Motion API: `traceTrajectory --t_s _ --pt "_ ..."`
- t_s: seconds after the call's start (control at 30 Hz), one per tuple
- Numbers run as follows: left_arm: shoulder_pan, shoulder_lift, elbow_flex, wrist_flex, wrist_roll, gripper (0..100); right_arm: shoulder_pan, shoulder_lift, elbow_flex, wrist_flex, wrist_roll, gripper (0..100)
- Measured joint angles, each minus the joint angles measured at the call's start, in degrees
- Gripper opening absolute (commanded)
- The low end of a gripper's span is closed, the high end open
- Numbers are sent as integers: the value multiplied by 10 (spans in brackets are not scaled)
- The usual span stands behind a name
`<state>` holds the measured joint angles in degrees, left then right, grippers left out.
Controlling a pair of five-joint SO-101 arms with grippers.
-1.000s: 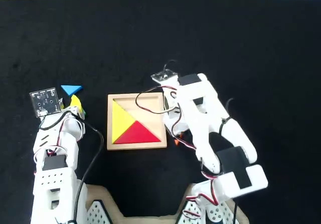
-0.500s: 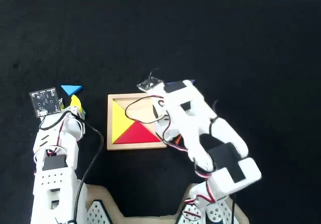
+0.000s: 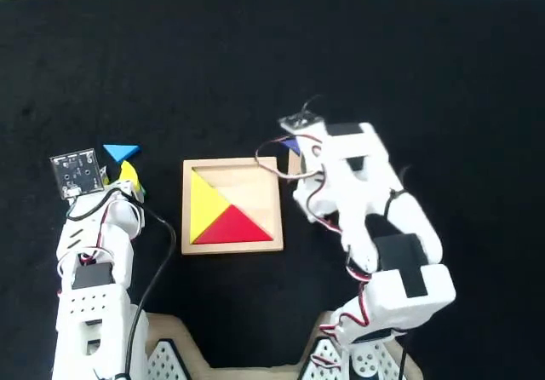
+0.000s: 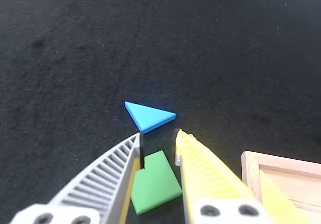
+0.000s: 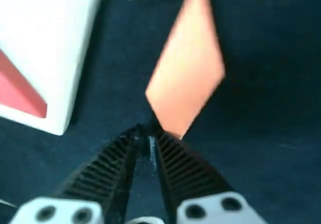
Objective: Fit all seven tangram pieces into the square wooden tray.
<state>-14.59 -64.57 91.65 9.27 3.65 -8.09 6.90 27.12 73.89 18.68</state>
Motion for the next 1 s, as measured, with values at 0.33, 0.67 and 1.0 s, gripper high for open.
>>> traceTrajectory --t_s 0.33,0.67,1.0 --pt "0 0 0 0 0 123 -36 -116 12 -6 -64 97" --pt "0 0 0 0 0 123 -58 -70 30 -77 -216 315" --pt "0 0 0 0 0 123 -63 76 -35 -98 -225 178"
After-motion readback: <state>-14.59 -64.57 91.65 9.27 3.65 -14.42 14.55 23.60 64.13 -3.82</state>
